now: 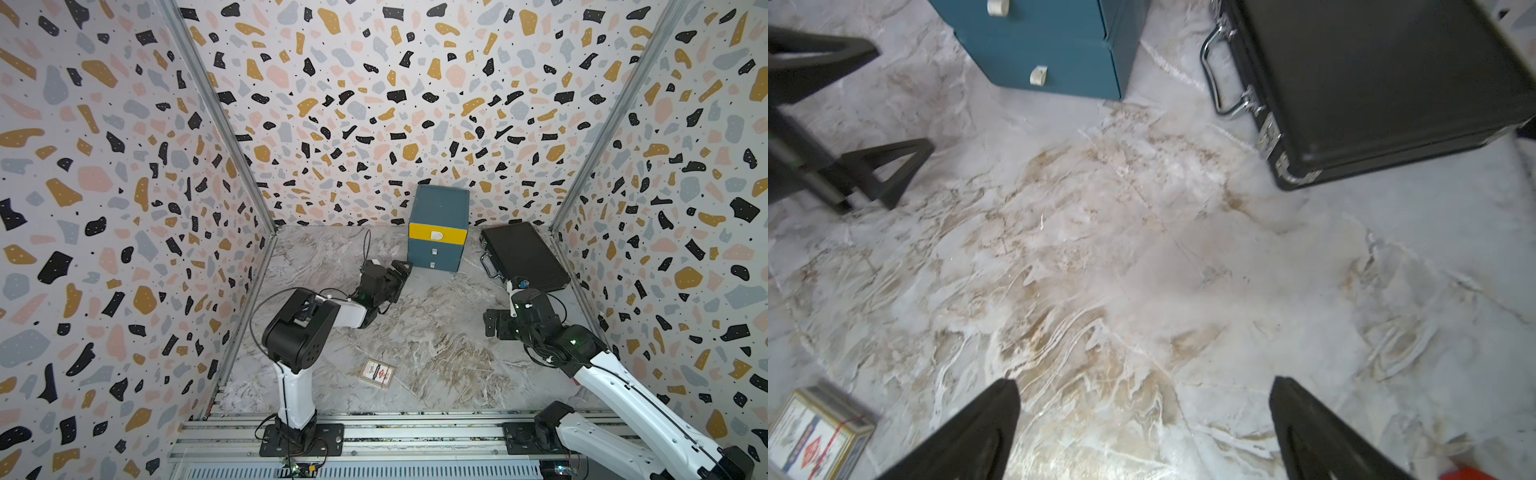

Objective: Put the binder clips in the drawer according to color
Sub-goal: Close the drawer in the storage box, then reset both arms

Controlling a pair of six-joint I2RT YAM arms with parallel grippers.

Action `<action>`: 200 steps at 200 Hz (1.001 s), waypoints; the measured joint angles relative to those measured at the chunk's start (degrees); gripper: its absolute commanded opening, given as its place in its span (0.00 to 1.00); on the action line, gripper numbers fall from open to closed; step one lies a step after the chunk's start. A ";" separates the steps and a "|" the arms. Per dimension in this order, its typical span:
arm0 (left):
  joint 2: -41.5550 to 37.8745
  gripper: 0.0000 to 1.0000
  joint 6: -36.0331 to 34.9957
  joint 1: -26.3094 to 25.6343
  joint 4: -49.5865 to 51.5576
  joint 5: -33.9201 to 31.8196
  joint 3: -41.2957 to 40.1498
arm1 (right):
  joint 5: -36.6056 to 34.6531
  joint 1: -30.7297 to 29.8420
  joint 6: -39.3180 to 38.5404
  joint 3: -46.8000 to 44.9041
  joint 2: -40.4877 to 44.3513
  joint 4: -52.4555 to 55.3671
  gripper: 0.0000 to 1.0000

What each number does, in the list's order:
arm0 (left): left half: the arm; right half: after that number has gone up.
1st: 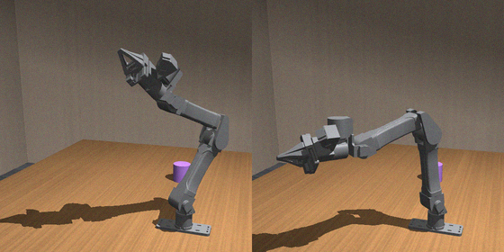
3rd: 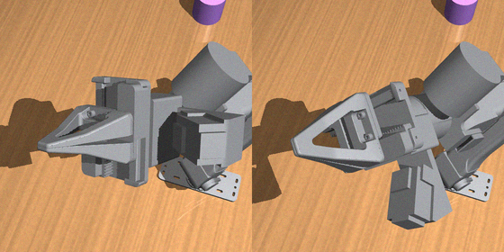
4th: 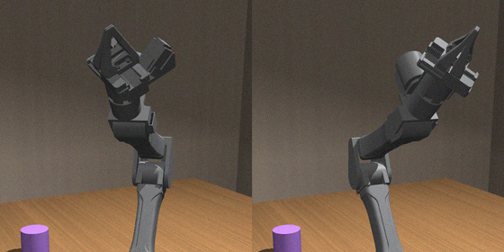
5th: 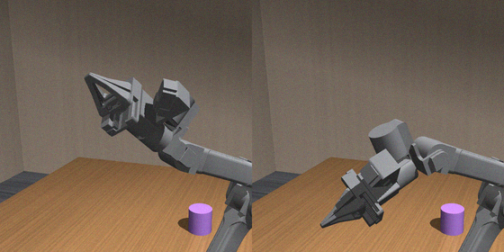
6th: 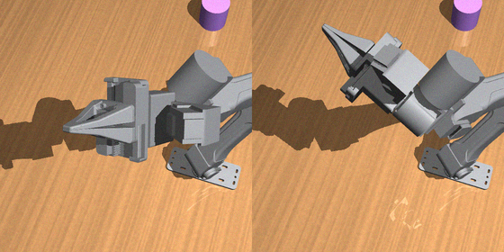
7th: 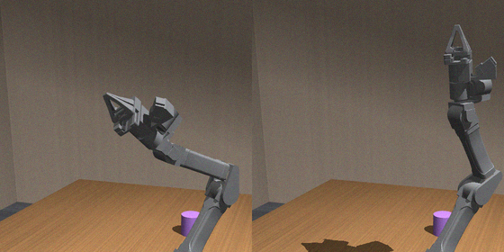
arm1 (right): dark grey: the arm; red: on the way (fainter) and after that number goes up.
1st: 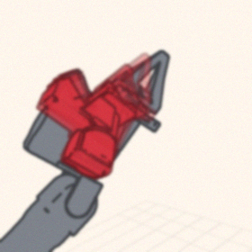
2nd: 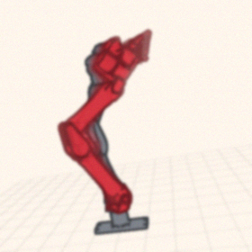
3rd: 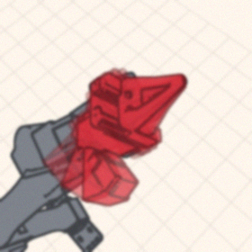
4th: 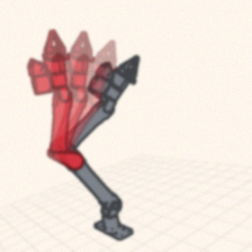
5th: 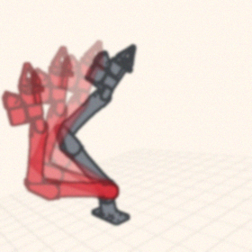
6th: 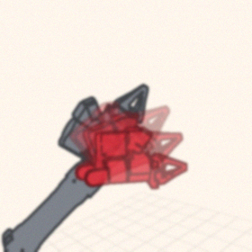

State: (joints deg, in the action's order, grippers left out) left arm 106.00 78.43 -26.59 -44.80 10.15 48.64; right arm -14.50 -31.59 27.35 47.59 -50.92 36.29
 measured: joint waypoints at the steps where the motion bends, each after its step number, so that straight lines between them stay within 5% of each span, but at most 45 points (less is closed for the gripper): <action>1: -0.31 1.00 -0.09 0.07 -0.13 0.00 -0.24 | -0.31 0.00 -0.22 0.15 -0.02 -0.04 1.00; 26: -12.66 1.00 -4.74 4.15 1.42 3.34 -7.58 | -6.45 0.04 -2.84 1.75 0.02 -1.70 1.00; 43: -23.78 1.00 -12.35 6.25 15.26 2.69 -8.24 | -12.94 0.04 -4.63 1.55 0.48 -3.41 1.00; 72: -43.56 1.00 -26.25 5.79 42.03 -9.31 -2.91 | -21.57 0.94 -11.32 -0.94 2.38 -8.17 1.00; 114: -61.05 1.00 -45.44 7.54 55.80 -26.32 -9.20 | -25.35 5.64 -18.45 -8.59 0.50 -17.16 1.00; 163: -59.25 1.00 -67.76 7.72 53.48 -33.73 -22.58 | -22.36 13.60 -24.68 -18.38 -11.02 -31.36 1.00; 200: -49.00 1.00 -77.29 8.66 38.18 -38.40 -27.47 | -19.15 17.07 -27.74 -24.46 -15.91 -47.82 1.00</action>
State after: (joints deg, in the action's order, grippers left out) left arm 56.99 1.15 -17.93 -6.61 -28.25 21.17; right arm -33.65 -14.52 -0.38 23.14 -66.83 -11.53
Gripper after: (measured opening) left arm 0.996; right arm 0.999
